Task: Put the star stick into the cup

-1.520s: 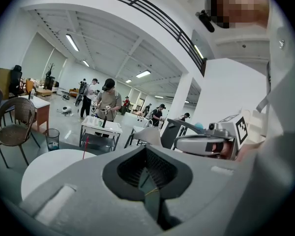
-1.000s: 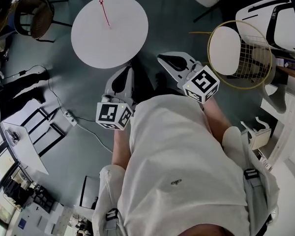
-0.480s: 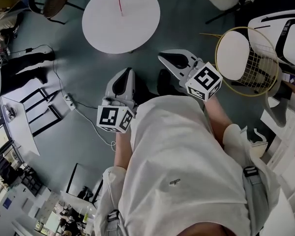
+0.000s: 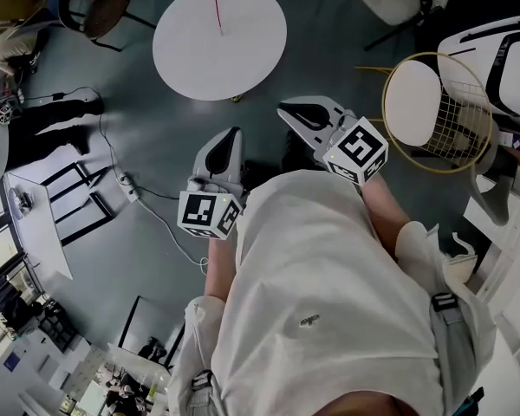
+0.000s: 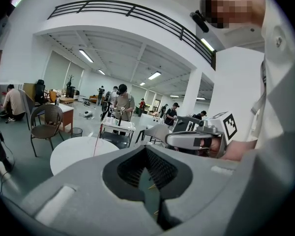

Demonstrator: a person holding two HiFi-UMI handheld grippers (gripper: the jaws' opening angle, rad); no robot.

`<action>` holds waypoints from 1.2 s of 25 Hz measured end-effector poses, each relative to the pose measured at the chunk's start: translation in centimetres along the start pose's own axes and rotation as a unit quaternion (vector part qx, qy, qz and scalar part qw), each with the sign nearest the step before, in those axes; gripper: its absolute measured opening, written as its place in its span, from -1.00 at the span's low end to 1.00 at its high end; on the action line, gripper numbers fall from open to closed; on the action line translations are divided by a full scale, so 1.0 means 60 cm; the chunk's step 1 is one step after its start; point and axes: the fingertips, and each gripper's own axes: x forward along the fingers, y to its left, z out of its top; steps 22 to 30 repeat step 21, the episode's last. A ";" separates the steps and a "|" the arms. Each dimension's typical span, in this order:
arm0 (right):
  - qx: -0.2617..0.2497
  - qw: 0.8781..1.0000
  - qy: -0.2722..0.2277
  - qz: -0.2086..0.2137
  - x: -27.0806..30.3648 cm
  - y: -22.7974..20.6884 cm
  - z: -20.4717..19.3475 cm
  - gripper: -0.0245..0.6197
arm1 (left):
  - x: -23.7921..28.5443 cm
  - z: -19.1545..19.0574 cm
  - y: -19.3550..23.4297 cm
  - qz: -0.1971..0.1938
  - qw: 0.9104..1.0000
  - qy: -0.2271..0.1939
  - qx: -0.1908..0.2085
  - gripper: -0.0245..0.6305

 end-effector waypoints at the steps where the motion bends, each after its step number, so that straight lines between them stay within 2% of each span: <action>1: 0.000 1.000 0.001 0.002 -0.001 0.005 -0.002 -0.90 | -0.003 -0.003 0.000 0.001 1.000 0.000 0.000 -0.90; 12: -0.003 1.000 0.006 -0.003 -0.001 0.033 -0.006 -0.90 | -0.021 -0.004 -0.004 -0.007 1.000 -0.013 -0.002 -0.90; 18: -0.021 1.000 0.003 -0.014 -0.007 0.035 -0.007 -0.90 | -0.023 -0.006 -0.005 -0.009 1.000 -0.014 0.003 -0.90; 30: -0.020 1.000 0.001 -0.017 -0.007 0.035 -0.010 -0.90 | -0.027 -0.010 -0.002 -0.006 1.000 -0.015 0.002 -0.90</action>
